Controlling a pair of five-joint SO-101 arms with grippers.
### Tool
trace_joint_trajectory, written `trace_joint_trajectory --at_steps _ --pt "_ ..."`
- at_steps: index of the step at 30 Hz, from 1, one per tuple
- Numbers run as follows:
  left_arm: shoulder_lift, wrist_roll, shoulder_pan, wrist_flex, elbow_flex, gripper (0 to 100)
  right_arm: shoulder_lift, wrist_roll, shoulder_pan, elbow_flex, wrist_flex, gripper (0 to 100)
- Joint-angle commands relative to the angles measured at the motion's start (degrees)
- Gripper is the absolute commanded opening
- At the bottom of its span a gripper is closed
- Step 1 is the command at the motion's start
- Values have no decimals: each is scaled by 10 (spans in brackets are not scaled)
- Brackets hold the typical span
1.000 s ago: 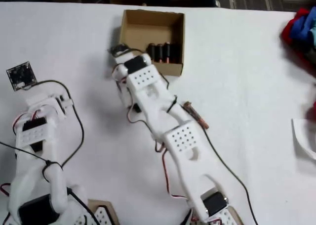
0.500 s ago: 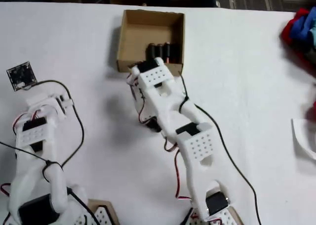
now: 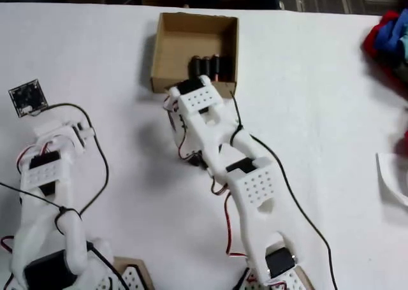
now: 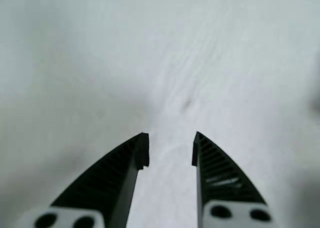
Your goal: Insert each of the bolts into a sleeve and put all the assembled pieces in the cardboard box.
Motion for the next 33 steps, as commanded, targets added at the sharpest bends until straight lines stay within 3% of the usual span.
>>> trace_joint_trajectory --at_steps 1,4,7,14,19,23,27,30,33 --pt "-9 4 -4 -11 -7 160 14 -3 13 6 15 142" --pt "-9 4 -4 -11 -7 160 14 -3 13 7 15 128" --pt "-9 4 -4 -11 -7 160 13 -3 15 7 15 5" --pt "-9 4 -4 -11 -7 160 -26 -3 16 7 15 21" --pt "-9 4 -4 -11 -7 160 -213 62 33 43 16 21" --pt "-9 -8 7 -5 -7 162 -380 155 111 120 -1 21" --pt "-4 -98 77 4 -7 162 -504 190 223 230 -36 21" --pt "-4 -158 157 48 -18 162 -578 191 291 329 -77 21" --pt "-2 -173 232 147 -66 162 -641 187 357 410 -114 21"
